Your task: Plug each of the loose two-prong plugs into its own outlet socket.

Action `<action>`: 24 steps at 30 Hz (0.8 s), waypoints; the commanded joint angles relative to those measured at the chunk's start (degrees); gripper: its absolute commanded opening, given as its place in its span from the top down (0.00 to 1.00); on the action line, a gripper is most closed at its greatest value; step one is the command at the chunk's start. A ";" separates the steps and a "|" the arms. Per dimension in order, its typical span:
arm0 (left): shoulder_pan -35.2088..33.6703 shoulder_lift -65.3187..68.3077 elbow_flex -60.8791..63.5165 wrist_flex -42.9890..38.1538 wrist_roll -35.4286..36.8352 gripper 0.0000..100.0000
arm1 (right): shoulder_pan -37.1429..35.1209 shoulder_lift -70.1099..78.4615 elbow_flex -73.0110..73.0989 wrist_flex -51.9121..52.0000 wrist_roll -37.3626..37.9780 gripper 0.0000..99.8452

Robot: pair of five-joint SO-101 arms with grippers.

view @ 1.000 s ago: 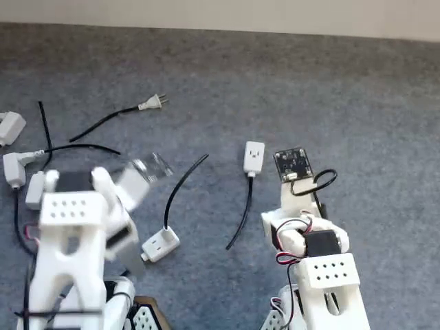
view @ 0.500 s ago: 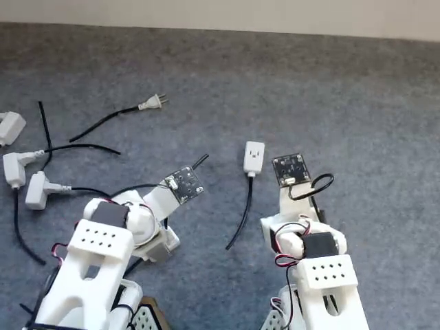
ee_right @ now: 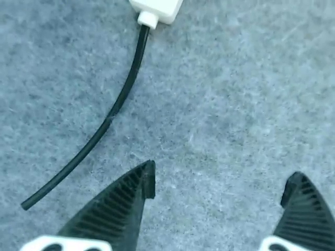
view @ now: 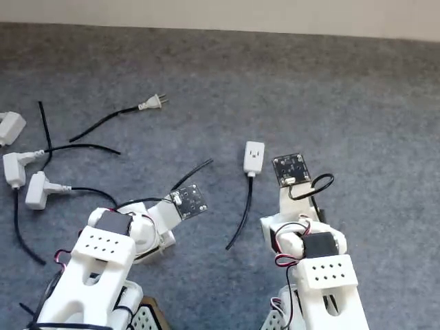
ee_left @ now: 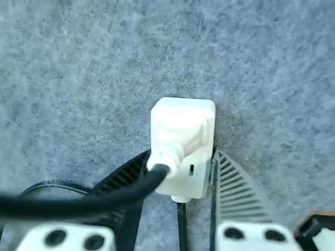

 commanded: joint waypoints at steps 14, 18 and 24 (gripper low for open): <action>-38.73 9.63 -33.54 3.69 -9.67 1.00 | 0.57 -0.92 -0.31 -0.92 0.26 0.63; -49.45 26.42 -48.84 0.09 -5.19 1.00 | 0.57 -0.92 -0.31 -0.92 -1.23 0.63; -58.42 52.97 -76.97 0.62 -4.40 0.99 | 0.57 -0.92 -0.31 -0.92 -1.58 0.63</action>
